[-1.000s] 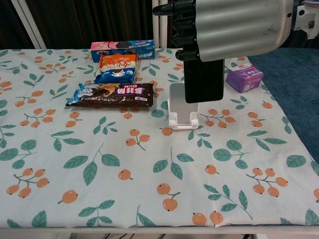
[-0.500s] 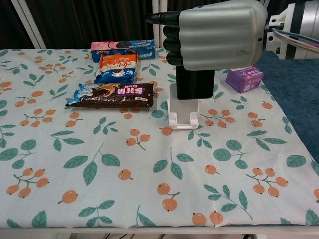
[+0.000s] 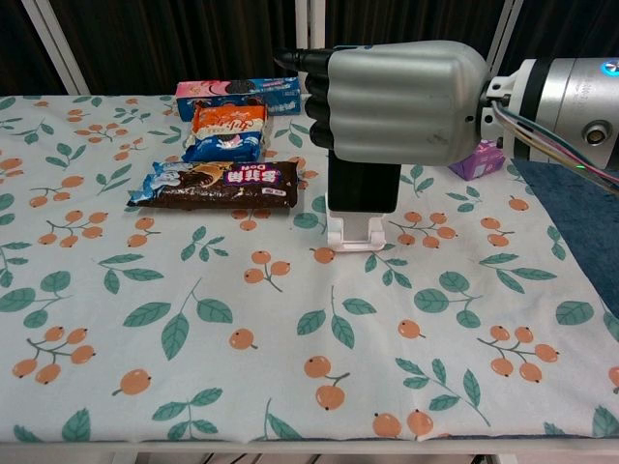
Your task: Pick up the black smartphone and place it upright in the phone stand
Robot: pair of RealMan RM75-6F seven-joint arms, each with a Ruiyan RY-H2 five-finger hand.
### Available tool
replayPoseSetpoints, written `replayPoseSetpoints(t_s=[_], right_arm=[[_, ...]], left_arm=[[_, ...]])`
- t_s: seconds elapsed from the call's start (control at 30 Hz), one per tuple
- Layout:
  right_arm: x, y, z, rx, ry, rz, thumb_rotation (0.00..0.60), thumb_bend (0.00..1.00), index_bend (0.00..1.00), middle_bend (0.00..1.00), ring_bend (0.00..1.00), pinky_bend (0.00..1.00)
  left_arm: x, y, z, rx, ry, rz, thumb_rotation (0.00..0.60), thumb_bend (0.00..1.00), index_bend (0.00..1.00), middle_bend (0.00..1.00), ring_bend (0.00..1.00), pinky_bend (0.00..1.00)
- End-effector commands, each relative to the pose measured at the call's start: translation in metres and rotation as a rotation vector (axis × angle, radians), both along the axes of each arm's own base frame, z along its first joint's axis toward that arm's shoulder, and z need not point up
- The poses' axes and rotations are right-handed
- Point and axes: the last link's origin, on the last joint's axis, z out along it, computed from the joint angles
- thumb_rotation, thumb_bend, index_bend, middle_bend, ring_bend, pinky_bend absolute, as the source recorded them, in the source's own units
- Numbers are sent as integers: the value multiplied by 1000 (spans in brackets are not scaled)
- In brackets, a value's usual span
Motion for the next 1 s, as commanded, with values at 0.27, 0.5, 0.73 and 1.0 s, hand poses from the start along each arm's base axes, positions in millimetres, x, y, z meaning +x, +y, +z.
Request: replayPoseSetpoints(t_s=[0.27,0.5,0.73,1.0], right_arm=[[-7,6,-11,3,21,-4,600,290,725,411,433,58],[-10,9,-17,11,26,3,600,291,725,407,433,58],[-14,11,-24,24,32,16,600,290,725,408,433,58],[-12,8,-25,32,24,21,600,290,725,404,433,58]], left_arm=[[-1,0,0,0,-3,1,324,0,107,40,50,138],[-1,-1,1,1,-4,-2,324,0,107,40,50,137],[-2,-2,1,0,1,-2,324,0,107,40,50,138],[-2,-1,2,0,1,-2,322,0,107,40,50,138]])
